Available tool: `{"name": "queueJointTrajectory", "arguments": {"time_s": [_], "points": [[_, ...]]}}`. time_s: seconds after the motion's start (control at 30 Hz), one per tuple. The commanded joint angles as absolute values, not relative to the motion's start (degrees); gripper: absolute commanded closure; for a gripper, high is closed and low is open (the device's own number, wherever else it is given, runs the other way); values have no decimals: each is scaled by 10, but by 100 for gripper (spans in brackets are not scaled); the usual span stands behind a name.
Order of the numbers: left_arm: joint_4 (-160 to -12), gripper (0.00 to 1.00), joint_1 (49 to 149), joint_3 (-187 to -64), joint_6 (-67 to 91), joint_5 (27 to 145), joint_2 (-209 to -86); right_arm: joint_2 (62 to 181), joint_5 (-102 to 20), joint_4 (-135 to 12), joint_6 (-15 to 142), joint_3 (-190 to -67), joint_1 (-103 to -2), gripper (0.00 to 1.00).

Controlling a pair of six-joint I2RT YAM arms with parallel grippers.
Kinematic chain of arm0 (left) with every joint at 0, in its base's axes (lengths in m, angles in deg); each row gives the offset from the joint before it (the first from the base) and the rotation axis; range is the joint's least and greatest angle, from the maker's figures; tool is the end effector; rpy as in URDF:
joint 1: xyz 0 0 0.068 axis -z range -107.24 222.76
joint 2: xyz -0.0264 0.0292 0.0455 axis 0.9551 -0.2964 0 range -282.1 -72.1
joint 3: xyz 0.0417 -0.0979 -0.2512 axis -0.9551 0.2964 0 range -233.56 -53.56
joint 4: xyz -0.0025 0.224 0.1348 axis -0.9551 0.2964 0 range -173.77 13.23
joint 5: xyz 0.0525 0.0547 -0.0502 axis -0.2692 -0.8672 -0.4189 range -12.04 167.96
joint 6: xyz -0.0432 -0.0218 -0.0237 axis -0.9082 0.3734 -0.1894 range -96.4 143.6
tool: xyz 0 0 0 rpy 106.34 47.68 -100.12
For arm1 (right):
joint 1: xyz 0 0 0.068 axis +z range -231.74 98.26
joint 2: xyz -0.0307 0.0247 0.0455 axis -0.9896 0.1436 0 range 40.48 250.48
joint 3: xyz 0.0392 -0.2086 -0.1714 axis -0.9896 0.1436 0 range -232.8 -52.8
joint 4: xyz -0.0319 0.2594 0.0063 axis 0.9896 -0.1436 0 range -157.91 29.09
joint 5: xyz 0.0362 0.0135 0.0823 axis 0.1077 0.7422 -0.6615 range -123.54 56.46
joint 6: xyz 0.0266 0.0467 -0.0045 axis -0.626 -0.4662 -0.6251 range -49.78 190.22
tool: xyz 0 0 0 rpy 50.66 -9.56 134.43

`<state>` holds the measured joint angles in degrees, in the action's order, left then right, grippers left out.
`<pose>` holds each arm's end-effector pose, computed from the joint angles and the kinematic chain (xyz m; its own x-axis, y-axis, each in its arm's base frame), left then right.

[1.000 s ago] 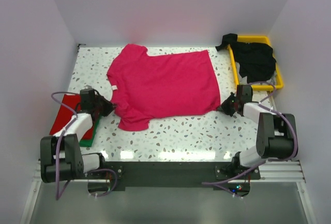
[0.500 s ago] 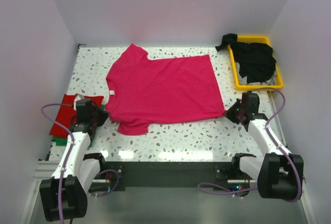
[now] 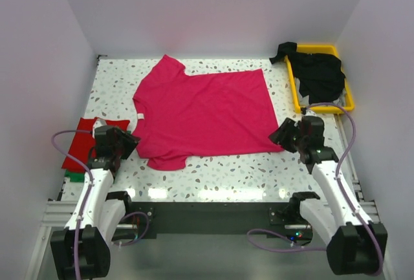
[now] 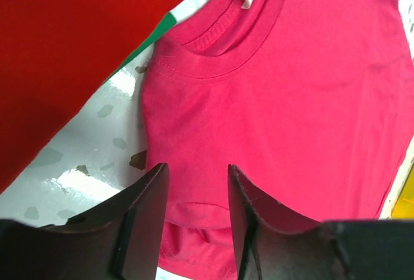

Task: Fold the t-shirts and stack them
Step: Flatten the tshirt out

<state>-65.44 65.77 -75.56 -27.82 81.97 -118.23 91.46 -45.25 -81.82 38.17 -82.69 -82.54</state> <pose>0.1651 0.0176 0.1846 -0.3631 -0.8301 -0.4232 -0.5676 0.5572 -0.6061 0.1849 0.0048 0.2136 -0.6399 0.5286 -0.5578 0.2388 0.8267 0.5094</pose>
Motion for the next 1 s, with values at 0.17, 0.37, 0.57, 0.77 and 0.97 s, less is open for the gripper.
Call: {"name": "queueJointTrajectory", "arguments": {"time_s": [0.17, 0.37, 0.57, 0.77, 0.97], "points": [[-651, 48, 658, -830, -254, 817, -1198, 981, -294, -747, 367, -924, -481, 58], [-599, 48, 657, -935, -226, 798, -1202, 1192, -155, -655, 384, -1048, -234, 65], [-558, 47, 657, -1059, -203, 781, -1188, 1400, -98, -574, 439, -1214, -102, 72], [-545, 47, 657, -1138, -189, 781, -1183, 1538, -88, -575, 477, -1345, -61, 74], [-542, 48, 657, -1158, -181, 781, -1179, 1609, -97, -596, 483, -1409, -57, 74]]}}
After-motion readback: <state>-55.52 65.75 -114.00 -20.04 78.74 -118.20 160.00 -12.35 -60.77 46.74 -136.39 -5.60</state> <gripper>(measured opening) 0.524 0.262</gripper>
